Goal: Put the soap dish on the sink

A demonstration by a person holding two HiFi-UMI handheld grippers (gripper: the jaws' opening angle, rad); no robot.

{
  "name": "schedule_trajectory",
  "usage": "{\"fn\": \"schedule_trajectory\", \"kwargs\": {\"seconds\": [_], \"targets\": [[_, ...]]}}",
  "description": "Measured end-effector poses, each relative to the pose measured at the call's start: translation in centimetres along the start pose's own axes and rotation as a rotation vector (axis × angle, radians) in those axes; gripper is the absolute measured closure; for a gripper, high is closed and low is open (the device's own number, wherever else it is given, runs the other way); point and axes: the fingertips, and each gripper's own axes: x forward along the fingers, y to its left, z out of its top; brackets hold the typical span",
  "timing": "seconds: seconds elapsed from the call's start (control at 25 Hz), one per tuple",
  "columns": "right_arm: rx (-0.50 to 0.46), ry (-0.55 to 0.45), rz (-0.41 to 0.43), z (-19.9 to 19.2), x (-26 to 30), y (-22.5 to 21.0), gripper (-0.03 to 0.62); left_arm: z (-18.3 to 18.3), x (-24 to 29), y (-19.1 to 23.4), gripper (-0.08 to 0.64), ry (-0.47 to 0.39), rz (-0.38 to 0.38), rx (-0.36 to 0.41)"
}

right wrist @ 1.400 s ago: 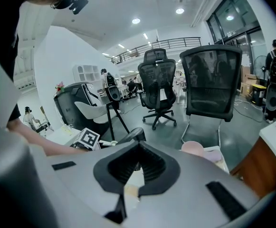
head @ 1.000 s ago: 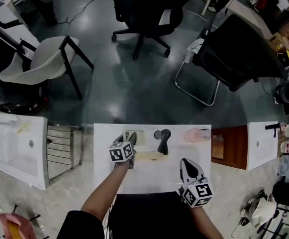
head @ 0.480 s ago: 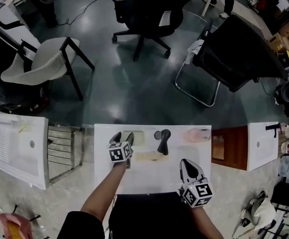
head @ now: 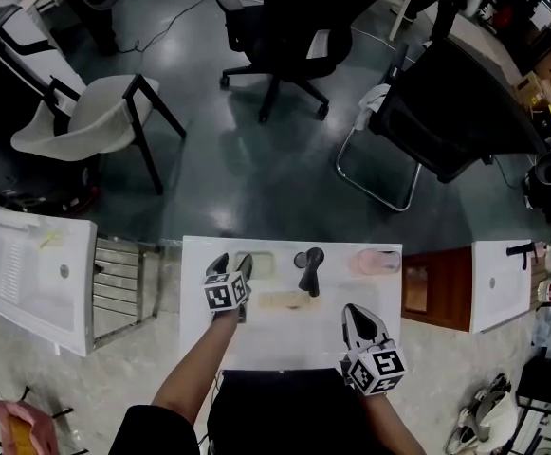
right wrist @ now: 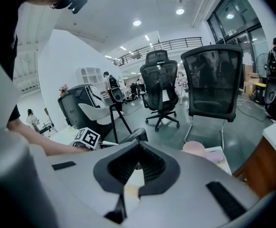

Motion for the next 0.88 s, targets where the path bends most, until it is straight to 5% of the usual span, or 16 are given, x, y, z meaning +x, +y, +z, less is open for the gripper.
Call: {"fn": "schedule_trajectory", "kwargs": {"seconds": [0.64,0.88], "targets": [[-0.045,-0.072,0.120,0.7,-3.3,-0.3,0.594,0.1,-9.8,-3.9,0.310,-0.156,0.048,0.016],[-0.021,-0.097,0.181,0.7,-5.4,-0.8,0.594,-1.6,-14.2,-7.6,0.310,-0.198,0.059,0.082]]}}
